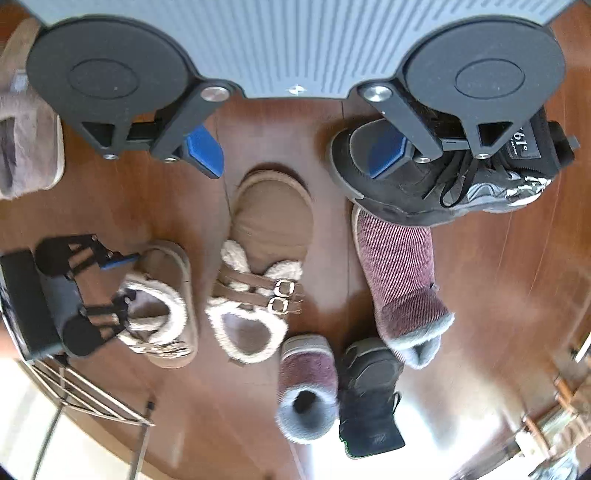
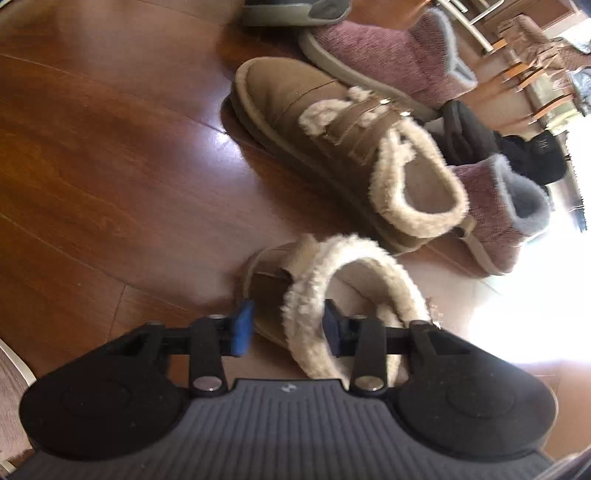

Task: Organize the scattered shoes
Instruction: 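Grasp the tan buckled boot heel with the right gripper, then carry the tan buckled boot toward the metal rack with the right gripper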

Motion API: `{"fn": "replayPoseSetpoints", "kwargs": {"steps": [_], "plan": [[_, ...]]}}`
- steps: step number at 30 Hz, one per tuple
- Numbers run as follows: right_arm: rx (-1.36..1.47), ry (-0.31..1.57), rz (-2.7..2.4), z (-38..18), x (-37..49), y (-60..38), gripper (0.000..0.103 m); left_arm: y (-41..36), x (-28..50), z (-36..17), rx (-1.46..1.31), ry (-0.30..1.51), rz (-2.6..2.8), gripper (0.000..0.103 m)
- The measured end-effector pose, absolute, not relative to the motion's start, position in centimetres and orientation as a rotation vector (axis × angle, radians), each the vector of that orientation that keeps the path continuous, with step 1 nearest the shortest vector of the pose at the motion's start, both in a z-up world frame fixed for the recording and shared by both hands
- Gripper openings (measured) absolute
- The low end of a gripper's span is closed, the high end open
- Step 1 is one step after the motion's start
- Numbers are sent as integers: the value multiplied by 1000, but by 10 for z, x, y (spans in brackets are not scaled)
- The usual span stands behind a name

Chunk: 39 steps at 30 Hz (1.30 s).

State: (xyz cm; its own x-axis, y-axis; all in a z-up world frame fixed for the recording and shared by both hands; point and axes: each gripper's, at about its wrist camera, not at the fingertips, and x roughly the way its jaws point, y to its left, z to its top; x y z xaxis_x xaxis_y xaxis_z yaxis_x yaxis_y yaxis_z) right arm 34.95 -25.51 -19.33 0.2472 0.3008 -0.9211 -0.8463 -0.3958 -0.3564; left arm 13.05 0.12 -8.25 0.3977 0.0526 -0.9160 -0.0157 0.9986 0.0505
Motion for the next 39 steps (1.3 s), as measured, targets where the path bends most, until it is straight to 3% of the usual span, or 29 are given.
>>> {"fn": "replayPoseSetpoints", "kwargs": {"steps": [6,16,20,24,26,27,28,32,34,36,38,39], "plan": [[-1173,732,1150,-184,349,-255,19,13,141,-79,146,1153,51,87],[66,1088,606,-90,400,-278,16,23,149,-62,161,1109,0,87],[462,1213,334,-104,469,-281,20,22,153,-60,78,1099,-13,87],[434,1189,318,-115,511,-282,30,20,148,-53,71,1086,-39,87],[277,1096,468,-96,506,-281,60,22,140,-48,91,1061,-53,87],[177,1058,533,-90,496,-281,83,25,135,-48,101,1055,-55,87],[78,1017,597,-83,485,-281,90,28,132,-50,107,1060,-57,87],[-380,975,714,-93,440,-272,84,33,130,-65,87,1120,-56,87],[-488,1002,717,-107,426,-273,71,32,131,-72,82,1157,-54,87],[-513,1031,776,-118,414,-278,71,31,130,-74,82,1157,-69,87],[-519,1012,826,-122,402,-284,82,28,128,-74,86,1146,-89,87],[-522,992,847,-124,397,-286,95,27,128,-76,88,1149,-92,87]]}}
